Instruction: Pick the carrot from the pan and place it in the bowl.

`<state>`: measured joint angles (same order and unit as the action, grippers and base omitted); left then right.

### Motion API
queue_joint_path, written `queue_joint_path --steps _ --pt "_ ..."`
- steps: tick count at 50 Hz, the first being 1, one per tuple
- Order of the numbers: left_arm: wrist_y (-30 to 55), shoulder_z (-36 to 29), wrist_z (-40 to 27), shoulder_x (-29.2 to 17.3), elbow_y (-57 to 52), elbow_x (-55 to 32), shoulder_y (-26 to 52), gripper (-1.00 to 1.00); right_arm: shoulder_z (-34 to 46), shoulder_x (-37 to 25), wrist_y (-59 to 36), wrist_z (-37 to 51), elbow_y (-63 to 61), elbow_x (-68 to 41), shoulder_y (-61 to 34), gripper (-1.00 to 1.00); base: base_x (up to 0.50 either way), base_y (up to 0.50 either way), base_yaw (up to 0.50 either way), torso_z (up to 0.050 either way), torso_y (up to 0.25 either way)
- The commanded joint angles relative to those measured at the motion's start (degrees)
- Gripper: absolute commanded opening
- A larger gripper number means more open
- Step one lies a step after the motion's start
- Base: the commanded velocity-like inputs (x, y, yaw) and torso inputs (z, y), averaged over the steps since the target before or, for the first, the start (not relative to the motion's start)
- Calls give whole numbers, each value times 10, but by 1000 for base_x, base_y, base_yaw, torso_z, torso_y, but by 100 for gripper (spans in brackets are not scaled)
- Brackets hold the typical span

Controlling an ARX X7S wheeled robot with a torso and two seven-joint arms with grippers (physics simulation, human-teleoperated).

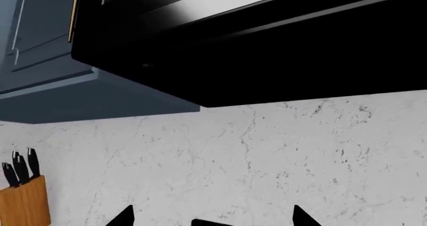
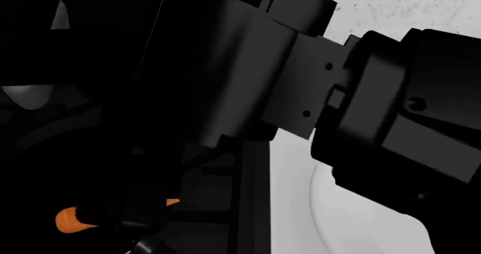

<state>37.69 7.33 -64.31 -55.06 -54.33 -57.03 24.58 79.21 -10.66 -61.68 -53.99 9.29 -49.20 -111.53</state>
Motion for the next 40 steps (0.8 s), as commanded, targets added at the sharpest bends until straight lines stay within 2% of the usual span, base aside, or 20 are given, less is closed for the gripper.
queue_joint_path --steps 1,12,40 --pt "-11 19 1 -5 -1 6 -29 100 17 24 31 -20 24 21 1 100 0 0 0 0 0" --pt "-15 21 0 -3 2 13 -41 100 48 35 59 -35 35 49 6 100 0 0 0 0 0" --pt "-19 27 -6 -5 6 20 -58 100 67 65 114 -57 86 79 23 100 0 0 0 0 0"
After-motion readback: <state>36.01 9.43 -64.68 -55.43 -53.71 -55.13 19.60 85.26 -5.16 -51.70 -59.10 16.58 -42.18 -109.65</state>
